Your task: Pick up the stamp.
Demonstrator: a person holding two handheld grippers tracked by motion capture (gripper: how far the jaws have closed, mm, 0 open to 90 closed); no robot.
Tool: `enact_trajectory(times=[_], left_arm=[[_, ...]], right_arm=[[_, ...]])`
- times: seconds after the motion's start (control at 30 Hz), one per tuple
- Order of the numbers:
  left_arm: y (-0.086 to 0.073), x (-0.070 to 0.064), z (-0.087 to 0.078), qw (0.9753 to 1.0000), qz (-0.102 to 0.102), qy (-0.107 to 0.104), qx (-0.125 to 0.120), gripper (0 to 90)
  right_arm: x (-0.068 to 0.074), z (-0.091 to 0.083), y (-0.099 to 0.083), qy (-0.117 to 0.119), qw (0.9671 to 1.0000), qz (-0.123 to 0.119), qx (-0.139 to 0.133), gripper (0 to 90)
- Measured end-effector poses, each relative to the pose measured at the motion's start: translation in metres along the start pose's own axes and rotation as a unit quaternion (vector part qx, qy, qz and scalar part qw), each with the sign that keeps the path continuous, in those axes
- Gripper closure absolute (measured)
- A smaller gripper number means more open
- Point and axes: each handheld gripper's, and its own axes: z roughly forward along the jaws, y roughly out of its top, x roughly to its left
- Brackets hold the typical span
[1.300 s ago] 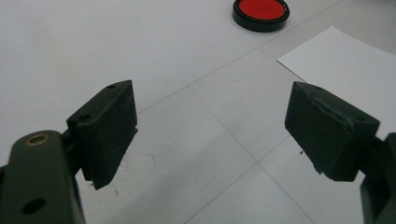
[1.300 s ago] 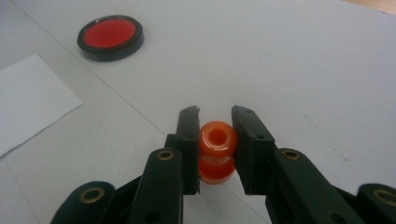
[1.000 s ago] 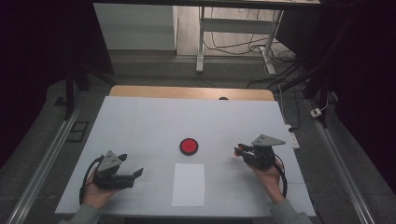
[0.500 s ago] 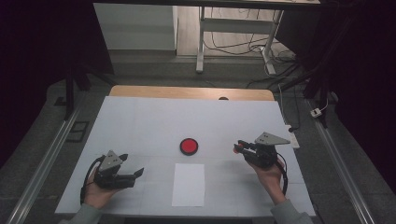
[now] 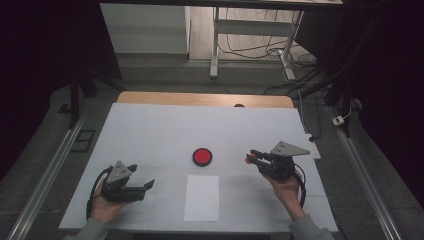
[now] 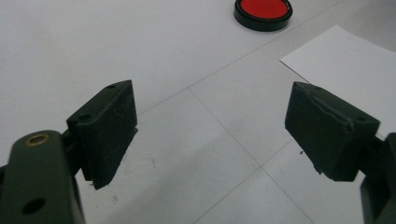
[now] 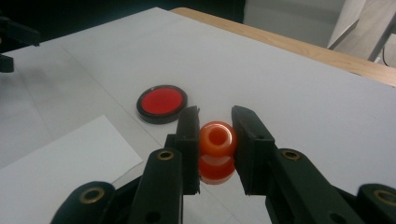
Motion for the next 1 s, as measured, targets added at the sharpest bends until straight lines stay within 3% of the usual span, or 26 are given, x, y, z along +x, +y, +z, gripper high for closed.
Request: enact_trajectory(times=[0.7, 1.0], left_arm=[[0.0, -0.001, 0.003, 1.0, 0.003, -0.002, 0.004, 17.4], [-0.002, 0.001, 0.004, 1.0, -0.005, -0.006, 0.003, 17.4]], right_arm=[[0.015, 0.004, 0.008, 0.036, 0.9993, -0.003, -0.012, 72.1], [0.023, 0.015, 0.013, 0.055, 0.9984, -0.001, -0.014, 72.1]])
